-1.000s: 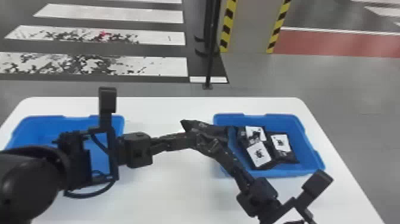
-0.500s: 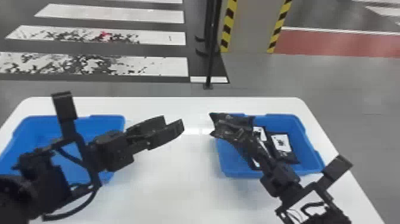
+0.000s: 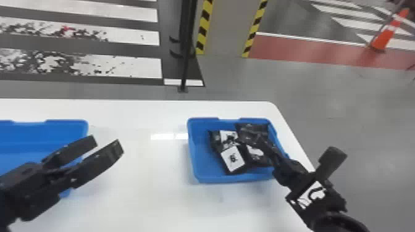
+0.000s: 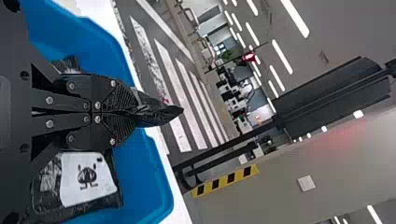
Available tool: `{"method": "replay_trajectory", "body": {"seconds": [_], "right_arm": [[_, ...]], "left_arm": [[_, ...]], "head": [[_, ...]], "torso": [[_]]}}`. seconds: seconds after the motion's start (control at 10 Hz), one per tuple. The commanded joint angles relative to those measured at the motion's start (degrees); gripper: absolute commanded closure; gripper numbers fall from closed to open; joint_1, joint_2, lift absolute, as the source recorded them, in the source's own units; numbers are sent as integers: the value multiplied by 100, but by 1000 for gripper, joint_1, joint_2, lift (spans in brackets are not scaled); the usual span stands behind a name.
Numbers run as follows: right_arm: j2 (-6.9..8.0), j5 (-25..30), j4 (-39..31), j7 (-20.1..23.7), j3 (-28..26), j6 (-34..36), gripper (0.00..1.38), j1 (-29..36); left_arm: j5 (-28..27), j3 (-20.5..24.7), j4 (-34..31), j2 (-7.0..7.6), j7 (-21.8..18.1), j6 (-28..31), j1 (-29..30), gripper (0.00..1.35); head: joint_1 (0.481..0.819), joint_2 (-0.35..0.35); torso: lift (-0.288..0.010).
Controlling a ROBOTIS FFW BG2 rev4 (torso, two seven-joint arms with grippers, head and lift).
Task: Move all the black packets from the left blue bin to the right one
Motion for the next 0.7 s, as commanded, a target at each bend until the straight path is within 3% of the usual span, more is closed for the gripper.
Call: {"method": "replay_trajectory", "body": {"seconds": [0.0, 0.2, 0.3, 0.5, 0.6], "right_arm": [[-140, 91, 264, 1, -21, 139, 981, -238], [-79, 560, -144, -175, -204, -44, 173, 29], [62, 788, -973, -597, -227, -311, 58, 634], [405, 1188, -2126, -869, -215, -944, 131, 1731], [480, 1359, -2689, -887, -170, -1071, 131, 2293]], "left_arm": [[3, 90, -160, -9, 26, -344, 271, 185], [-77, 147, -357, -61, 44, -948, 524, 185], [-157, 272, -484, -79, 44, -1075, 749, 185], [-465, 684, -807, -202, 88, -1455, 1339, 185], [-682, 901, -948, -316, 141, -1652, 1635, 185]], "head": [[695, -261], [695, -262], [695, -266], [695, -284], [695, -265]], "torso": [[-140], [-140], [-140], [-140], [-140]]}}
